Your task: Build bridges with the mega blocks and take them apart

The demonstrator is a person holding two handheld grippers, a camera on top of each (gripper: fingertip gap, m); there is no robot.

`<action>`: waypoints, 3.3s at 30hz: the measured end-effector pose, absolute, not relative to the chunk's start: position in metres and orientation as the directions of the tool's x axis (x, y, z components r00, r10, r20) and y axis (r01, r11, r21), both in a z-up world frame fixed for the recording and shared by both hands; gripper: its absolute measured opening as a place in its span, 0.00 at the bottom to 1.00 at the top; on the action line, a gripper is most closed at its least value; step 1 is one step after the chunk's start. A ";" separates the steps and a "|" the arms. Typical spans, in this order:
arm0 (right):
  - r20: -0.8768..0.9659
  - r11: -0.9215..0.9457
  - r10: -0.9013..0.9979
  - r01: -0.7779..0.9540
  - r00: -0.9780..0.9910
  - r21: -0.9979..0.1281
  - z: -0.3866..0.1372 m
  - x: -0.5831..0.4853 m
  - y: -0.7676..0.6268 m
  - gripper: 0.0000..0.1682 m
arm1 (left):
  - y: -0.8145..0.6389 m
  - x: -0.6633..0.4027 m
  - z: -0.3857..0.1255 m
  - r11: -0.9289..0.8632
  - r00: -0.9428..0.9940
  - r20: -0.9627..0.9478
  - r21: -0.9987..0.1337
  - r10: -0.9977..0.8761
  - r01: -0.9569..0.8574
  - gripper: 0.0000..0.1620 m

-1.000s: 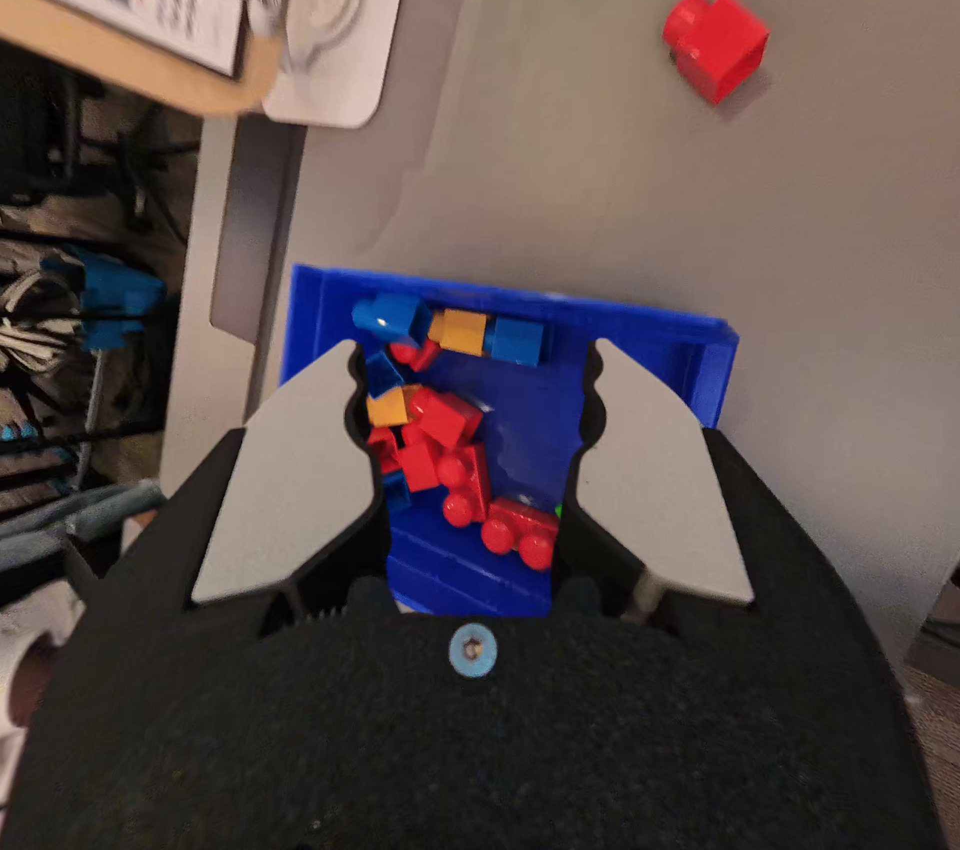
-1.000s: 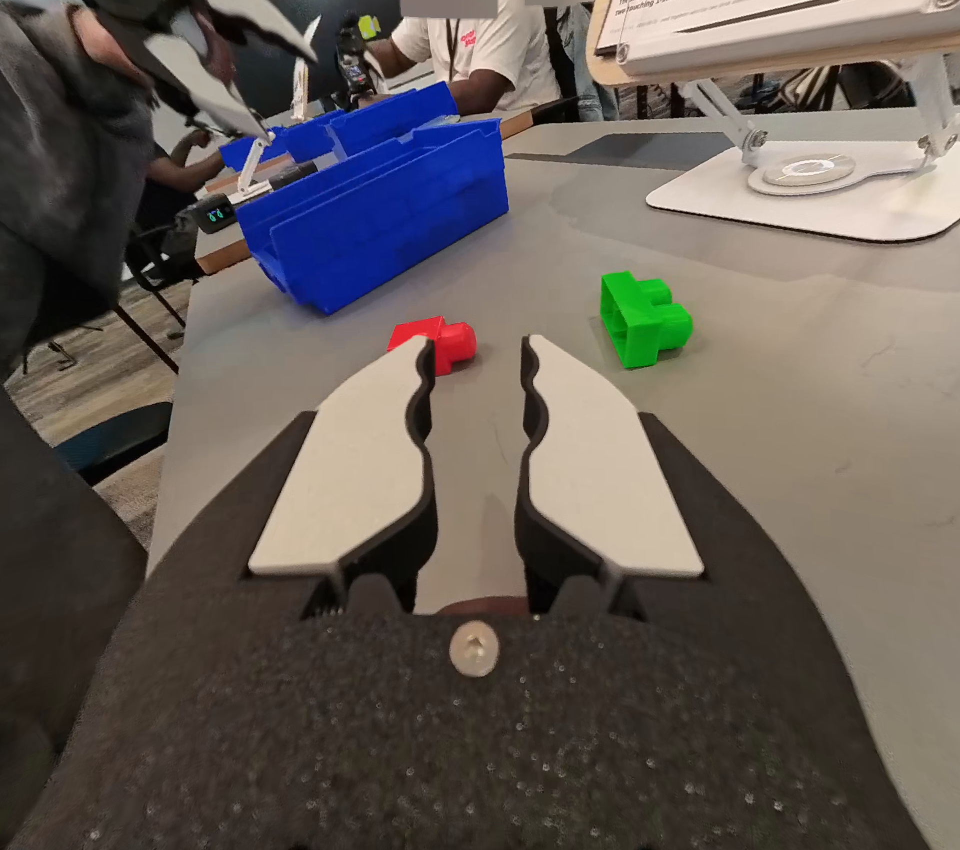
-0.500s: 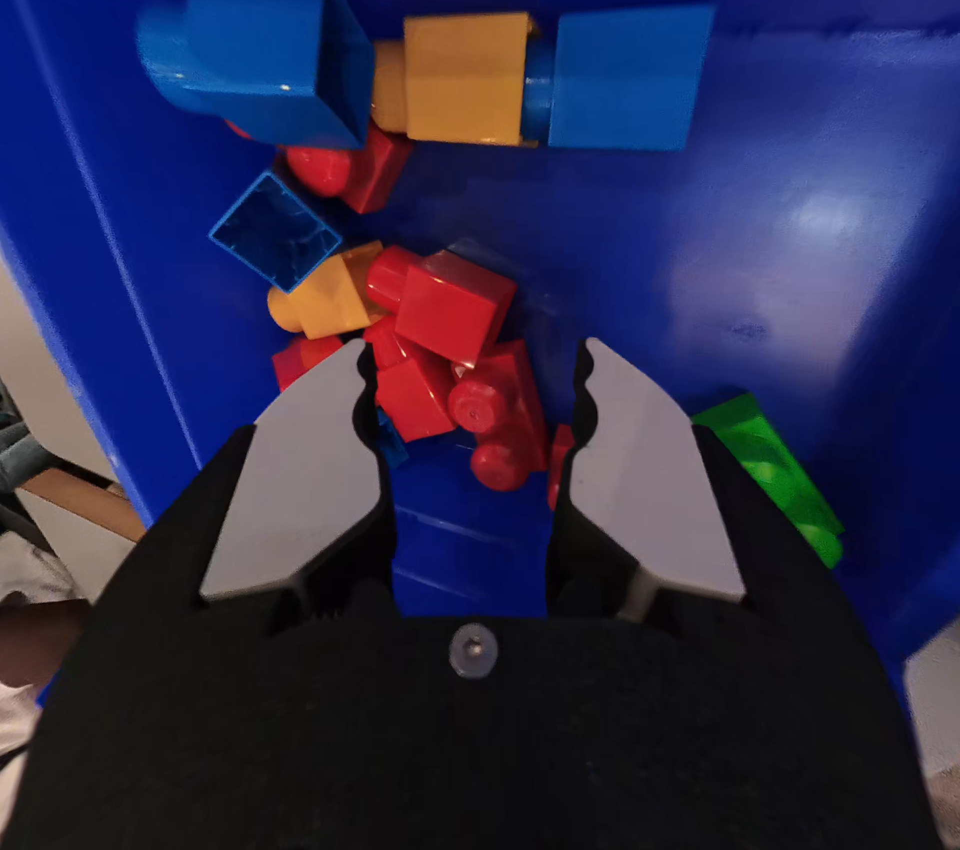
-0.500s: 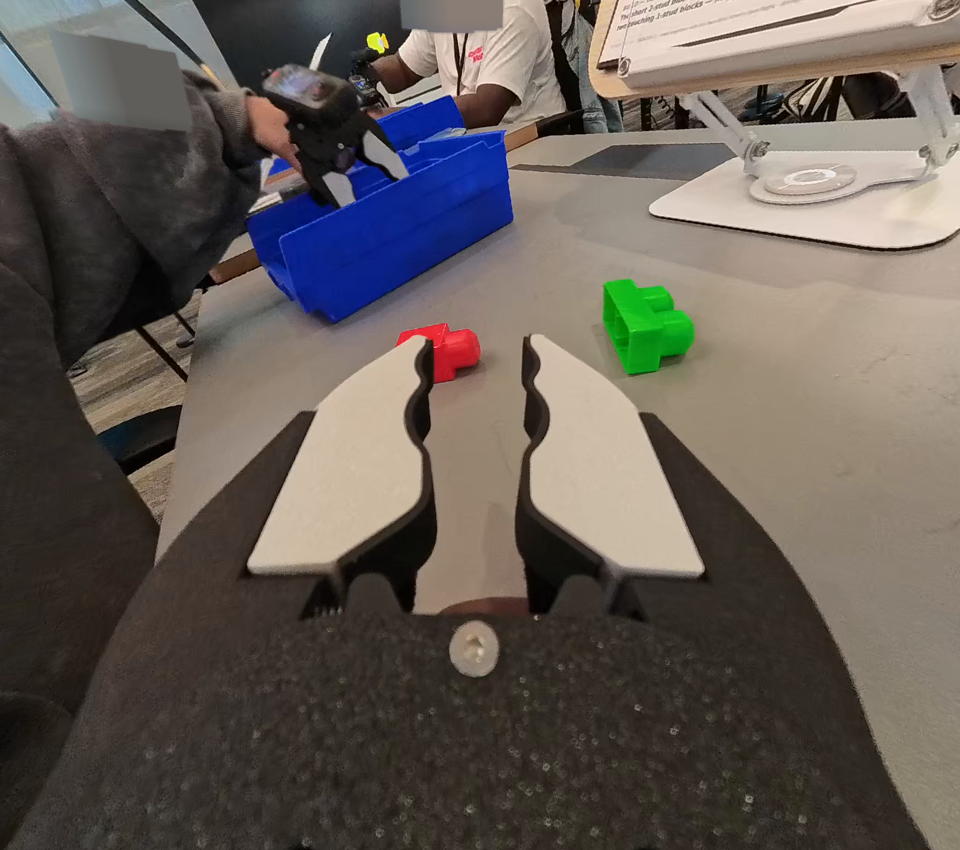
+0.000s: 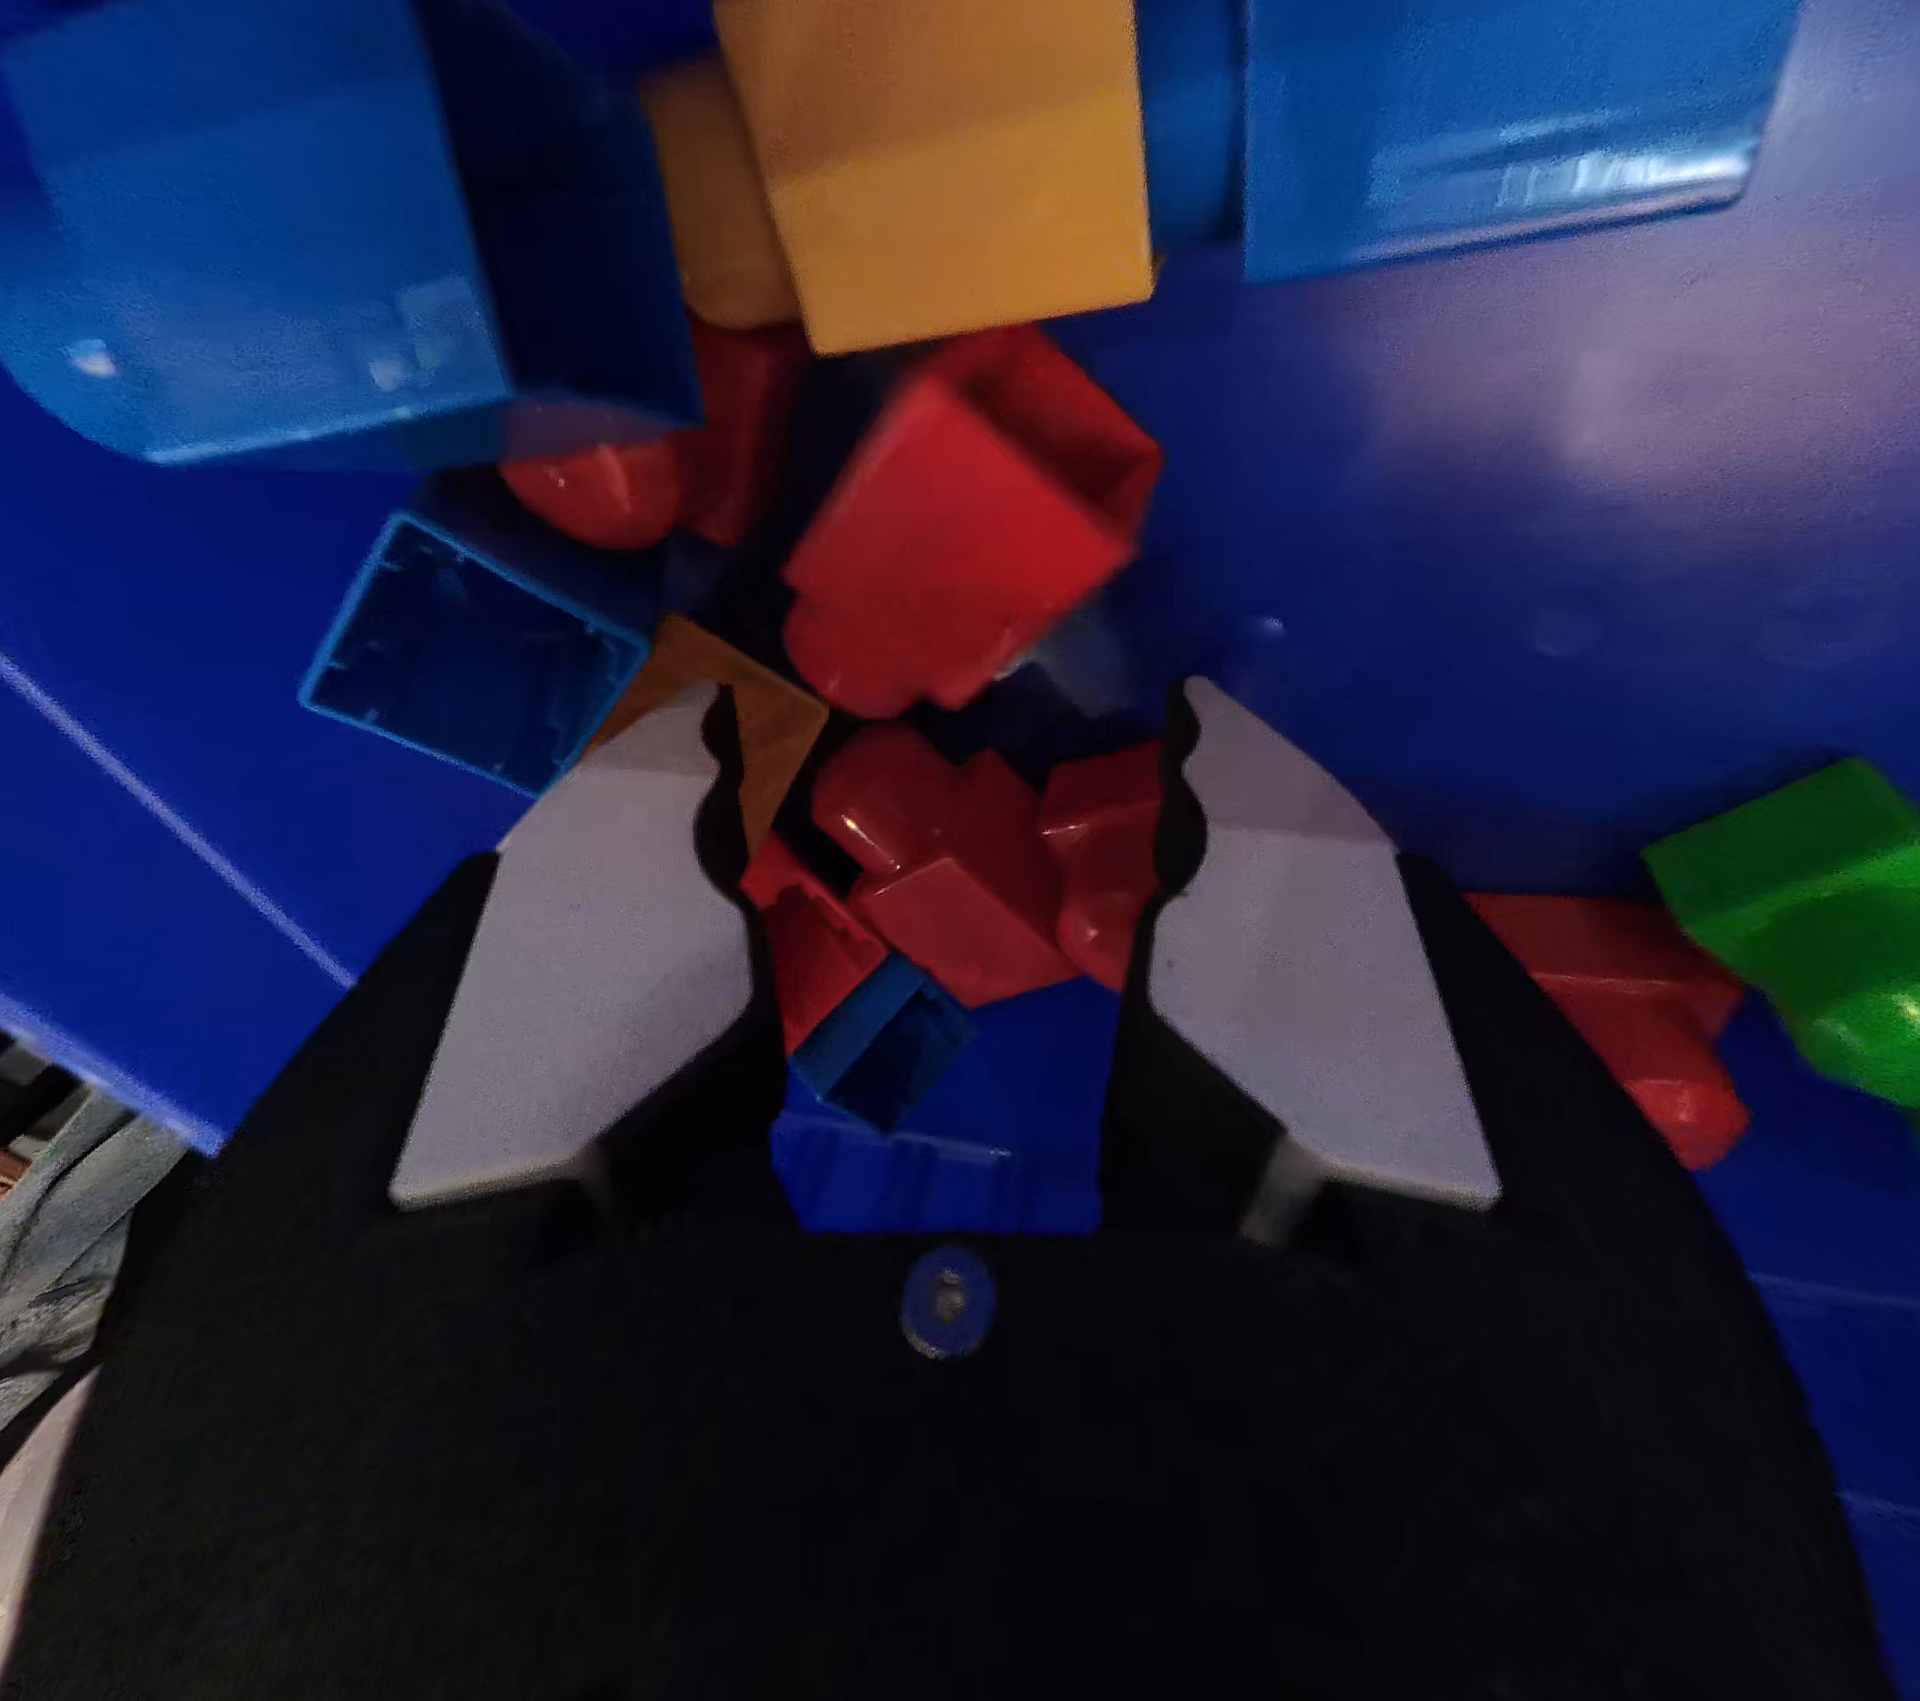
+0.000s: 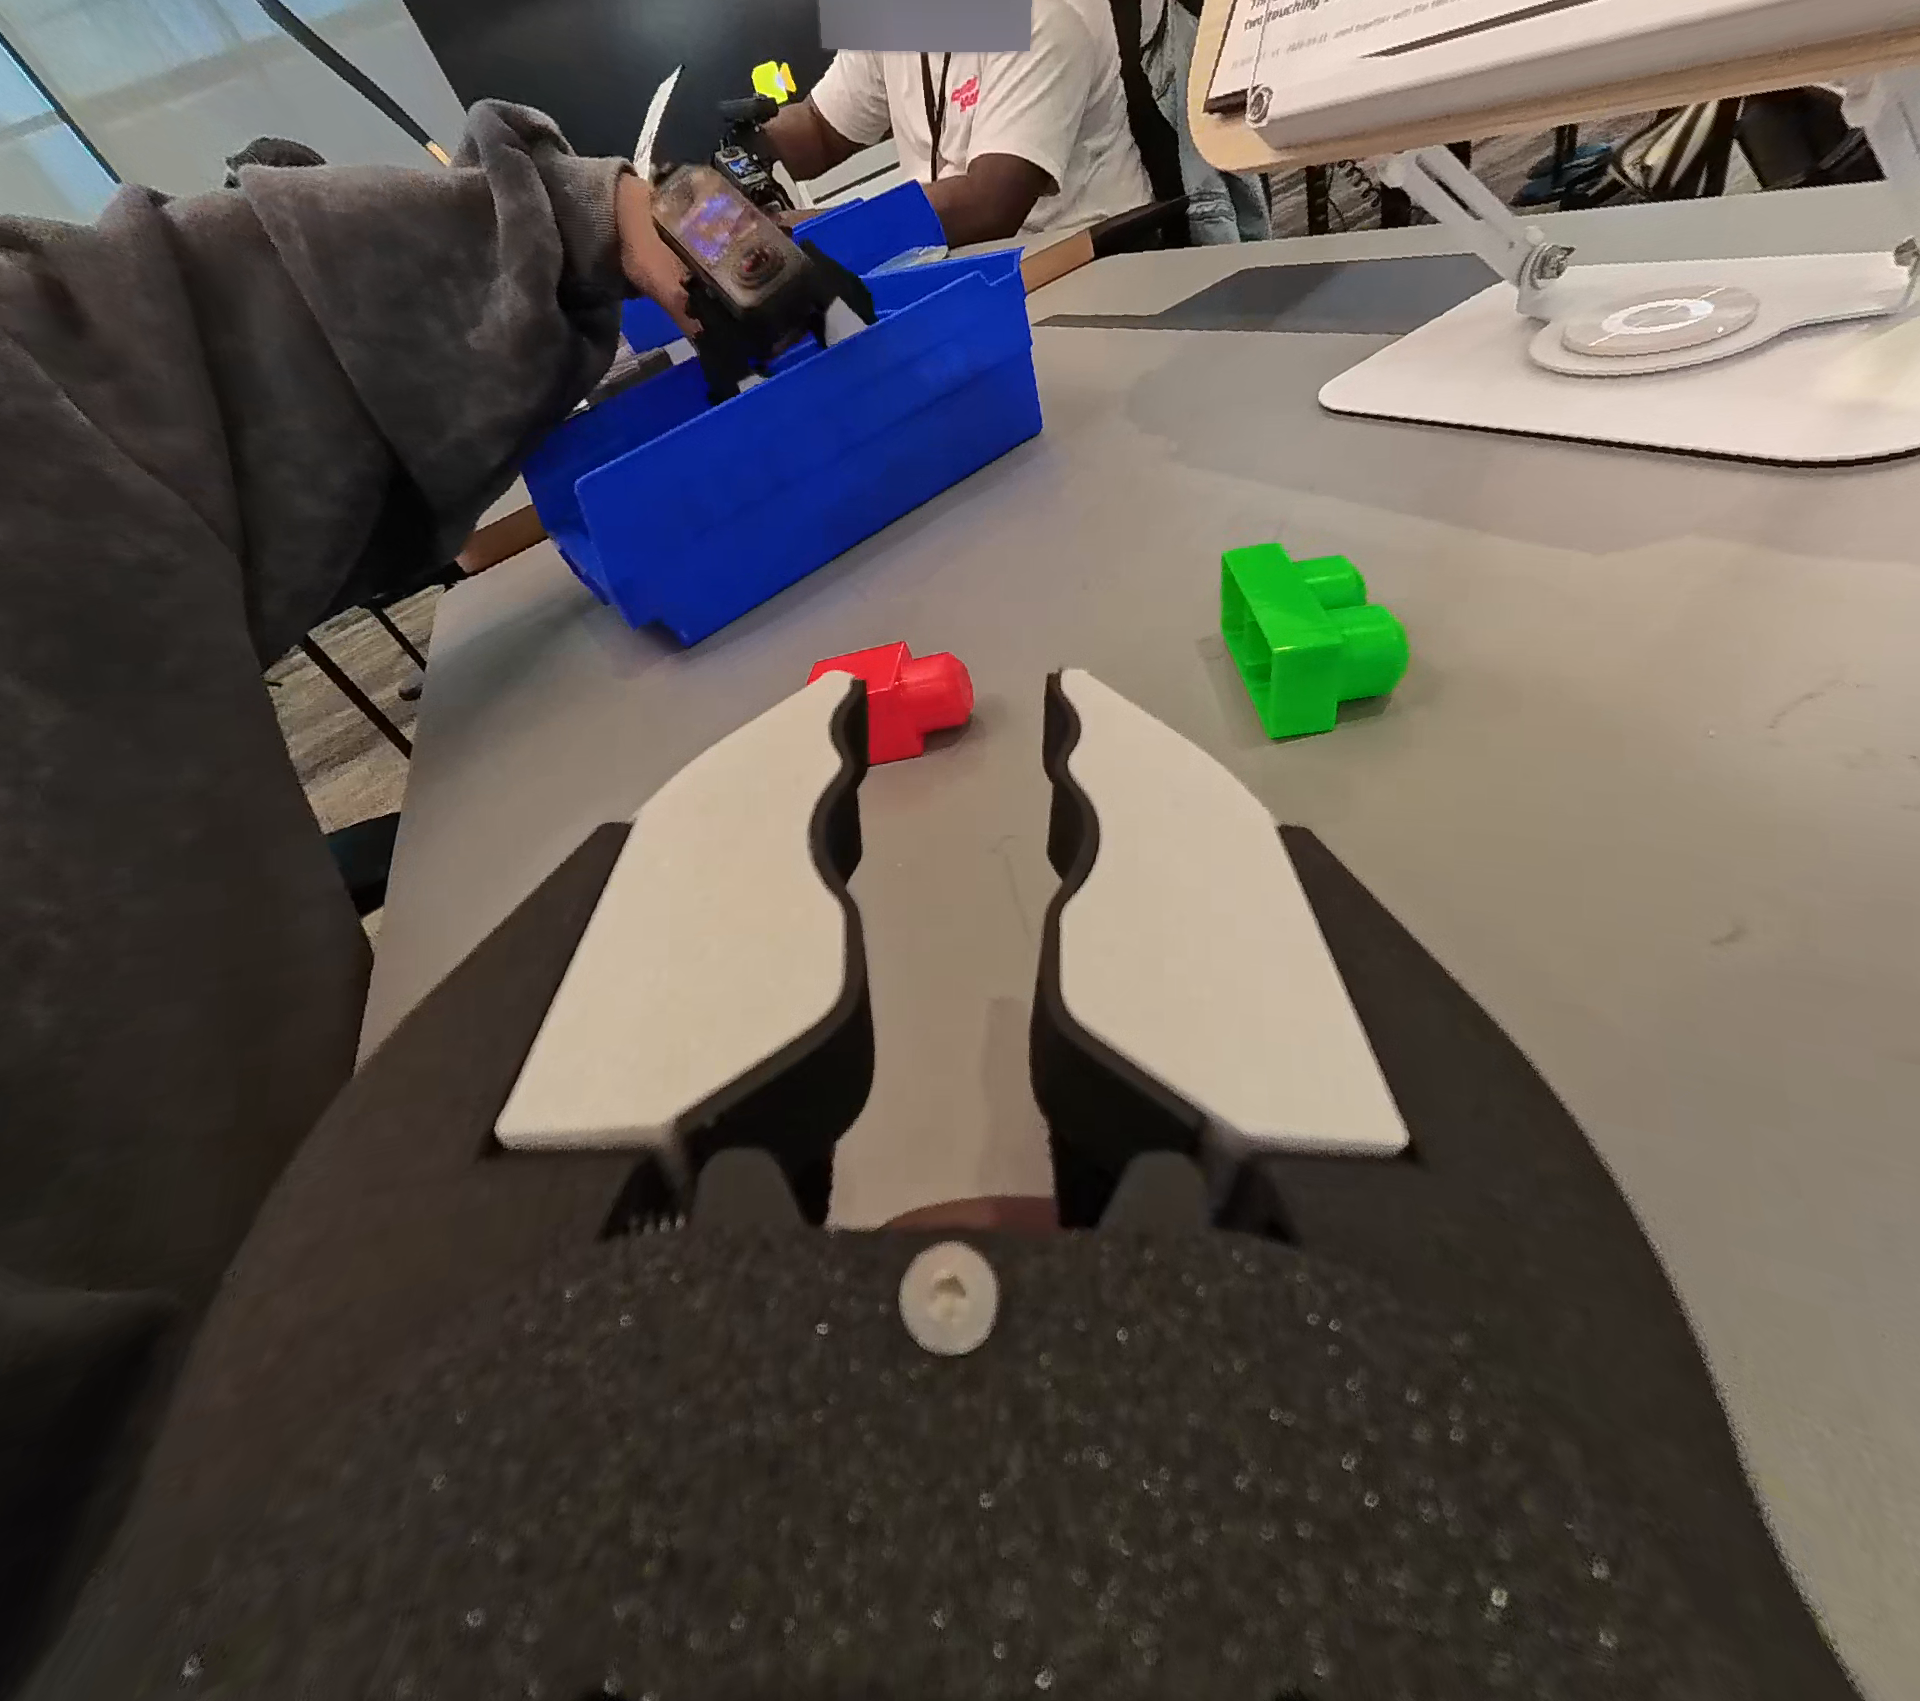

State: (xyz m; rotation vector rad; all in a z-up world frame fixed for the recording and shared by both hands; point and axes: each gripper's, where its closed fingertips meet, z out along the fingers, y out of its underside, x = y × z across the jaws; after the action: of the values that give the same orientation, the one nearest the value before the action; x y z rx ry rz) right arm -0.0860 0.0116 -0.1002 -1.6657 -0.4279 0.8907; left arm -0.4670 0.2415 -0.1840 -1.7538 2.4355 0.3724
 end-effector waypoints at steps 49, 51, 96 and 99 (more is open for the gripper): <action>-0.306 -0.282 0.738 -0.138 0.601 -0.949 -0.099 -0.100 0.000 0.19 | 0.078 -0.266 -0.128 0.595 -0.535 -0.300 -0.162 -0.790 -0.788 0.41; -0.301 -0.278 0.740 -0.134 0.601 -0.951 -0.098 -0.101 -0.001 0.19 | 0.078 -0.257 -0.150 0.628 -0.587 -0.250 -0.135 -0.770 -0.766 0.41; -0.343 -0.307 0.755 -0.162 0.559 -0.938 -0.096 -0.104 -0.003 0.19 | 0.037 -0.251 -0.138 -0.255 0.486 -0.217 -0.637 -0.847 -0.728 0.53; -0.340 -0.303 0.761 -0.160 0.553 -0.939 -0.095 -0.106 -0.005 0.19 | 0.023 -0.242 -0.170 -0.388 0.631 -0.146 -0.677 -0.762 -0.625 0.53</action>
State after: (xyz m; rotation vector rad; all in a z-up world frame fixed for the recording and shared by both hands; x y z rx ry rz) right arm -0.1056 -0.0048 -0.0952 -1.6332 -0.5157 0.9942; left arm -0.2420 0.0228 -0.1703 -2.1323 1.0792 -0.2432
